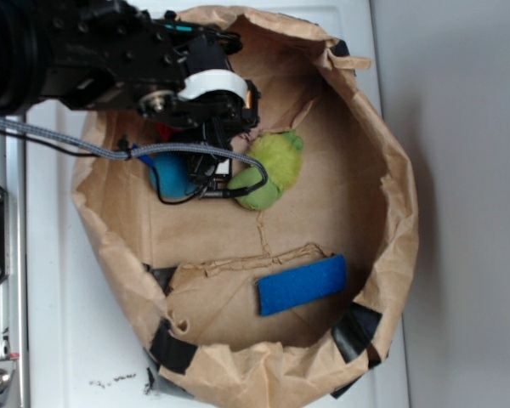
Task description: Grab the red paper.
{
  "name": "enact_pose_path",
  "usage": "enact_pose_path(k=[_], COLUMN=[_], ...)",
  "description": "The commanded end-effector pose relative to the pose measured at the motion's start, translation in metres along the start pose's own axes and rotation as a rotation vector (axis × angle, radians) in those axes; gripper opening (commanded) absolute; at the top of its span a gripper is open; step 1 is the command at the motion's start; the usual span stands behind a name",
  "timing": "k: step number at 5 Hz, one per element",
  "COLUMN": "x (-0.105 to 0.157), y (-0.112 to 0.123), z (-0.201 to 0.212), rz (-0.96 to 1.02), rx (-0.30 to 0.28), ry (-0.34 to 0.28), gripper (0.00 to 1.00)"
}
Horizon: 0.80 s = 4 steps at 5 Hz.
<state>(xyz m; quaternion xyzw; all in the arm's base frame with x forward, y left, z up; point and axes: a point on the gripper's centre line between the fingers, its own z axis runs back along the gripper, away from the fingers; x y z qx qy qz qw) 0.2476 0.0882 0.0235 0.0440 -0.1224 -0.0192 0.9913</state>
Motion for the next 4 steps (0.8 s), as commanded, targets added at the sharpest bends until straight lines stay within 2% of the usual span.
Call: enact_pose_path(k=[1,2,3,4], x=[0.031,0.037,0.039,0.039], y=[0.007,0.001,-0.009,-0.018], z=[0.065,0.107,0.129,0.129], rz=[-0.003,-0.017,-0.004,-0.038], rx=[-0.101,-0.143,-0.141,-0.141], ry=[-0.026,-0.079,-0.139,-0.163], gripper=[0.00,0.00,0.00,0.00])
